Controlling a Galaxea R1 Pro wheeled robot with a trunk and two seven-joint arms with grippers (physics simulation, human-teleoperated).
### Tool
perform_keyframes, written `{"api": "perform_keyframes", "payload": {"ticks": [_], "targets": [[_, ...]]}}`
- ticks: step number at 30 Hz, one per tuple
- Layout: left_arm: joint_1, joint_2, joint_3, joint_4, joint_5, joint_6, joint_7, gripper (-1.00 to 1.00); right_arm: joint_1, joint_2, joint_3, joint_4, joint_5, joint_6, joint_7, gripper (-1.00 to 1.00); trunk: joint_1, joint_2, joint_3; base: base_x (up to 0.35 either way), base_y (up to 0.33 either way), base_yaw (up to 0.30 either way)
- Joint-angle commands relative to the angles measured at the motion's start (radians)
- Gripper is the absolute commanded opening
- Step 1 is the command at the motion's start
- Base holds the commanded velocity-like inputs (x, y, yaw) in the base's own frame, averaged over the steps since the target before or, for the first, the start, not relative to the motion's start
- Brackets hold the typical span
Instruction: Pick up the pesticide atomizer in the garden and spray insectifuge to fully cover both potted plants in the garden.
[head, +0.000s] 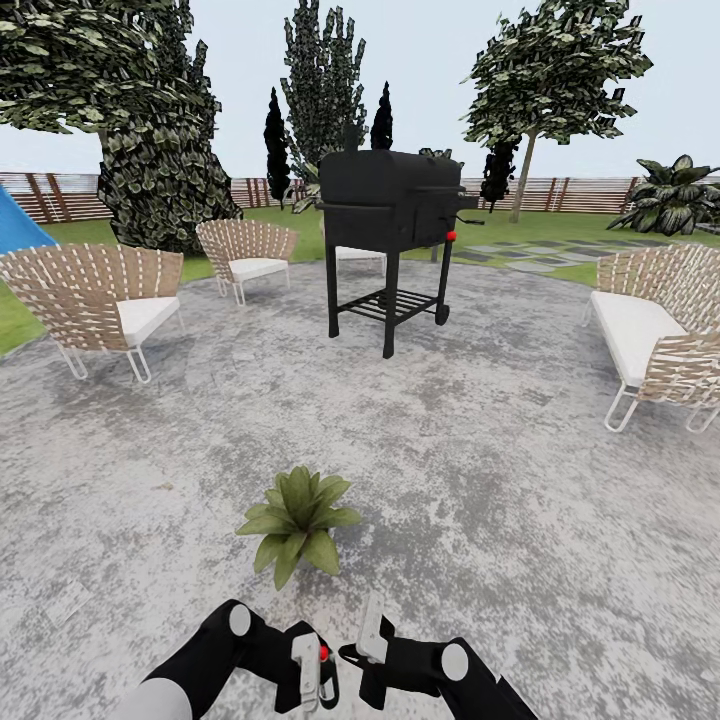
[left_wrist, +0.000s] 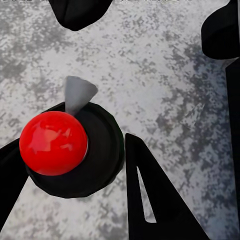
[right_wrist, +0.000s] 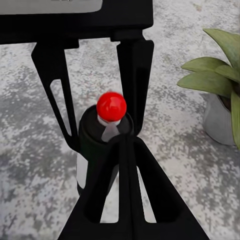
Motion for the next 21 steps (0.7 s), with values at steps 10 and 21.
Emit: {"api": "perform_keyframes", "payload": {"ticks": [10, 21], "targets": [[0.0, -0.006, 0.001, -0.001, -0.008, -0.006, -0.002, -1.0, 0.0, -0.001, -0.001, -0.001, 0.01, -0.006, 0.0, -1.0, 0.0, 0.0, -0.001, 0.0, 0.0, 0.0], [0.0, -0.014, 0.001, -0.001, -0.007, -0.006, -0.002, -1.0, 0.0, -0.001, -0.001, -0.001, 0.01, -0.006, 0.0, -1.0, 0.0, 0.0, -0.001, 0.0, 0.0, 0.0]]}}
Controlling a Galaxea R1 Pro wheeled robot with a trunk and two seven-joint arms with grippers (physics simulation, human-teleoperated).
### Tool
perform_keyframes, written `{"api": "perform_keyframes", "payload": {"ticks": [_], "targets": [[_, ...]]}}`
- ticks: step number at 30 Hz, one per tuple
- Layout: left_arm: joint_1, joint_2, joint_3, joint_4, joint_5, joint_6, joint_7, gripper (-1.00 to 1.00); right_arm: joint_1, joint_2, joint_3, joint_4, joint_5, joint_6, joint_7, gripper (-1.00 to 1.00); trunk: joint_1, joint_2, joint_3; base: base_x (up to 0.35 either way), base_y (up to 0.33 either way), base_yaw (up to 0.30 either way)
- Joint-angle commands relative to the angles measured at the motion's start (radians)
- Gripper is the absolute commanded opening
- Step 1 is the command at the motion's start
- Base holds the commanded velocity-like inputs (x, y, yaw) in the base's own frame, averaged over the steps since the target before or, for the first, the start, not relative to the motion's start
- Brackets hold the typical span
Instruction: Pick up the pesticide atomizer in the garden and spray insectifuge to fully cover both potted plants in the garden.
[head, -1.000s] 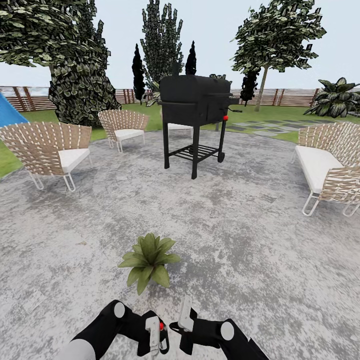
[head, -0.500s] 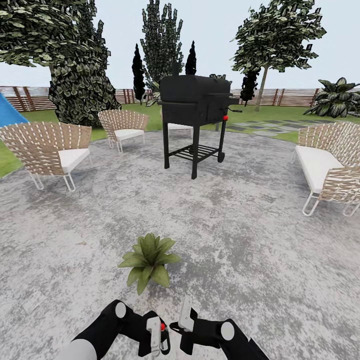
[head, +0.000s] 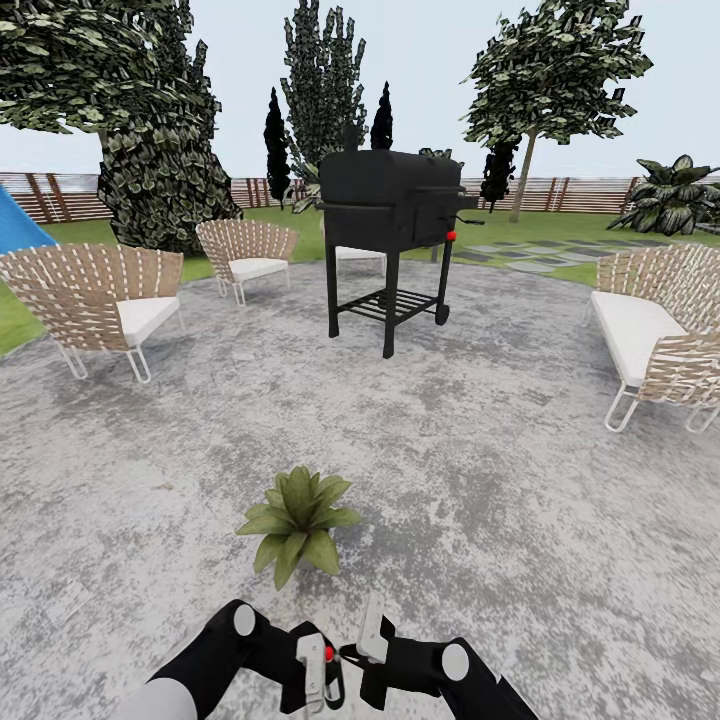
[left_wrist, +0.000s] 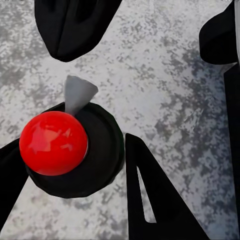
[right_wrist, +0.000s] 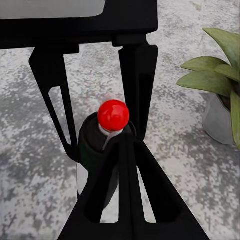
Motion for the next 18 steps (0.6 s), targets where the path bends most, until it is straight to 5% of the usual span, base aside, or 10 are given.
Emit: {"api": "perform_keyframes", "payload": {"ticks": [1, 18], "targets": [[0.0, -0.002, 0.0, -0.001, -0.007, -0.005, -0.001, -1.0, 0.0, 0.0, -0.001, -0.001, 0.01, -0.006, 0.0, -1.0, 0.0, 0.0, -0.001, 0.0, 0.0, 0.0], [0.0, -0.009, -0.001, 0.0, -0.007, -0.005, -0.001, -1.0, 0.0, 0.0, -0.001, -0.001, 0.01, -0.006, -0.001, -1.0, 0.0, 0.0, -0.001, 0.0, 0.0, 0.0]]}}
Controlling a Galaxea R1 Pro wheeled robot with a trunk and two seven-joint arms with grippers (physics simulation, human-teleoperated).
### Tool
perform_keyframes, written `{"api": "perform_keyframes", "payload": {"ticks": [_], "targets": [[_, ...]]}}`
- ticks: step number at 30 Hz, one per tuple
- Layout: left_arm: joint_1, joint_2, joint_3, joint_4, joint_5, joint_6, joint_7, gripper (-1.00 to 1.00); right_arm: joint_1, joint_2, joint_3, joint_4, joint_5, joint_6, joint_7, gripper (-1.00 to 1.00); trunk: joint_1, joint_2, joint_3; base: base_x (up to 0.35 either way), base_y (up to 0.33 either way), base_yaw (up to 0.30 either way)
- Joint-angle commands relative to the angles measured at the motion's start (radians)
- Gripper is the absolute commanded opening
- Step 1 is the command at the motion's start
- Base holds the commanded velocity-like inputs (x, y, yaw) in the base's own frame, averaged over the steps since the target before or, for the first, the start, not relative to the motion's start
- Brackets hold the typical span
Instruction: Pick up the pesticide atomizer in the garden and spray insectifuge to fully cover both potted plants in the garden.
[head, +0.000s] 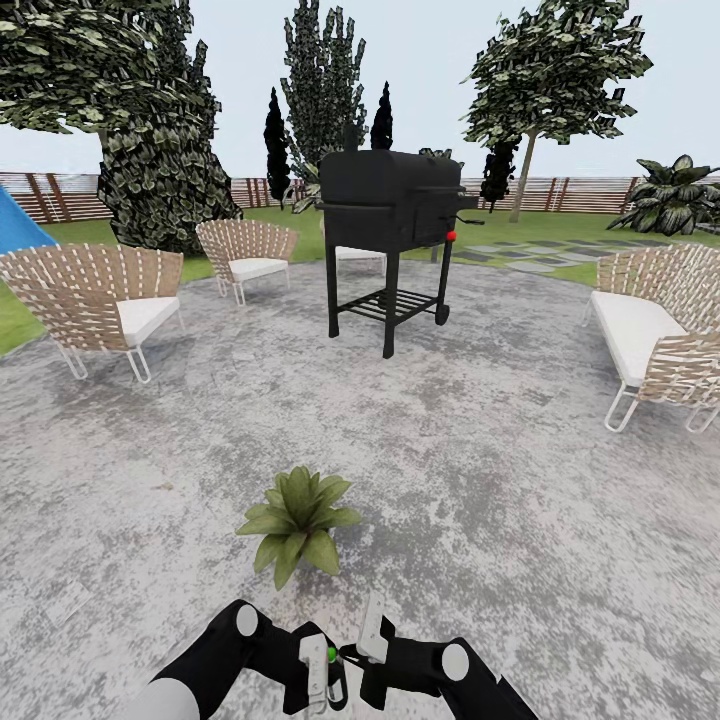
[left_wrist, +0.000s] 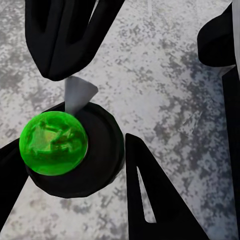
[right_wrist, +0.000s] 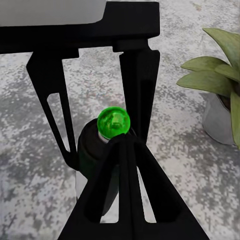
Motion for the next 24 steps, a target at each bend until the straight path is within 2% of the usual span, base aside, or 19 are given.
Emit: {"api": "perform_keyframes", "payload": {"ticks": [1, 7, 12, 24], "targets": [[0.0, 0.0, 0.0, -0.001, -0.006, -0.005, -0.001, -1.0, 0.0, 0.0, -0.001, -0.001, 0.01, -0.006, 0.0, -1.0, 0.0, 0.0, -0.001, 0.0, 0.0, 0.0], [0.001, 0.007, 0.0, -0.002, -0.007, -0.004, -0.001, -1.0, 0.0, 0.0, -0.001, -0.001, 0.01, -0.006, 0.0, -1.0, 0.0, 0.0, -0.001, 0.0, 0.0, 0.0], [0.001, 0.027, 0.0, -0.003, -0.012, -0.003, -0.001, -1.0, 0.0, 0.0, -0.001, -0.001, 0.01, -0.006, 0.001, -1.0, 0.0, 0.0, -0.001, 0.0, 0.0, 0.0], [0.011, 0.152, 0.0, 0.0, -0.012, -0.003, 0.0, -1.0, 0.0, 0.0, 0.0, -0.001, 0.01, -0.006, 0.001, -1.0, 0.0, 0.0, -0.001, 0.0, 0.0, 0.0]]}}
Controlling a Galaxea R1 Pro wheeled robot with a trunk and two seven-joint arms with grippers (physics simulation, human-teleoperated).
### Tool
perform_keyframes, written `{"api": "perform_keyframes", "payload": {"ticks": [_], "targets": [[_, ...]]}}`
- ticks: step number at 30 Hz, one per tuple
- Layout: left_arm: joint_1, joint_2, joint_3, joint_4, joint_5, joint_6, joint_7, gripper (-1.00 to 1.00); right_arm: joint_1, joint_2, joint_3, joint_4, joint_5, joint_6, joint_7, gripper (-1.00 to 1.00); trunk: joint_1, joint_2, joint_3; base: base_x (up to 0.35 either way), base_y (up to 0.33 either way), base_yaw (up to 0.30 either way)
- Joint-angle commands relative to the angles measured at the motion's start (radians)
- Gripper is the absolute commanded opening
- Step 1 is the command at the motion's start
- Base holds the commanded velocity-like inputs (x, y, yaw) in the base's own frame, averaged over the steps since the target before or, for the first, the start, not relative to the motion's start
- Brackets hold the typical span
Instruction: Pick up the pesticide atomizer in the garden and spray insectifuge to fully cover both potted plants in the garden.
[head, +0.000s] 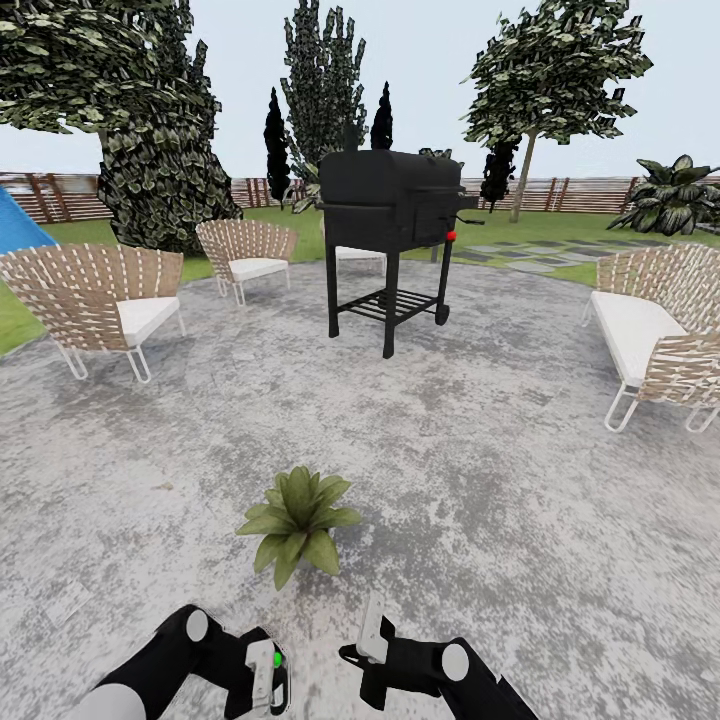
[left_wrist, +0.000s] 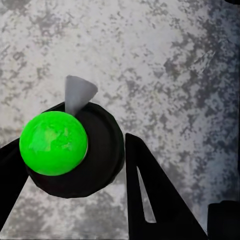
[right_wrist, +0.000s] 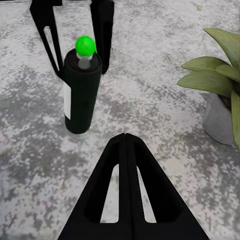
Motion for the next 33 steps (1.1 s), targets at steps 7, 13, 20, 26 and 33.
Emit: {"api": "perform_keyframes", "payload": {"ticks": [7, 13, 20, 26, 33], "targets": [[0.003, 0.066, 0.002, 0.0, 0.002, -0.003, -0.001, -1.0, 0.0, -0.002, -0.001, 0.001, 0.013, -0.007, 0.0, -1.0, 0.0, 0.0, -0.001, 0.0, 0.0, 0.0], [0.004, 0.126, 0.008, 0.003, 0.01, 0.005, 0.007, -1.0, 0.0, -0.005, -0.002, 0.003, 0.014, -0.006, -0.003, 1.0, 0.0, 0.0, -0.001, 0.0, 0.0, 0.0], [0.002, 0.147, 0.17, 0.001, 0.01, 0.017, 0.041, -1.0, 0.0, -0.031, -0.004, 0.049, 0.015, -0.006, -0.085, 1.0, 0.0, 0.0, -0.001, 0.0, 0.0, 0.0], [0.003, 0.139, 0.325, 0.011, 0.01, 0.018, 0.077, -1.0, 0.0, -0.082, -0.006, 0.187, 0.011, -0.009, -0.359, 1.0, 0.0, 0.0, -0.001, 0.0, 0.0, 0.0], [0.002, 0.134, 0.342, 0.022, 0.063, 0.064, 0.187, -1.0, 0.0, -0.098, -0.053, 0.346, 0.001, -0.01, -0.706, 1.0, 0.0, 0.0, -0.001, 0.0, 0.0, 0.0]]}}
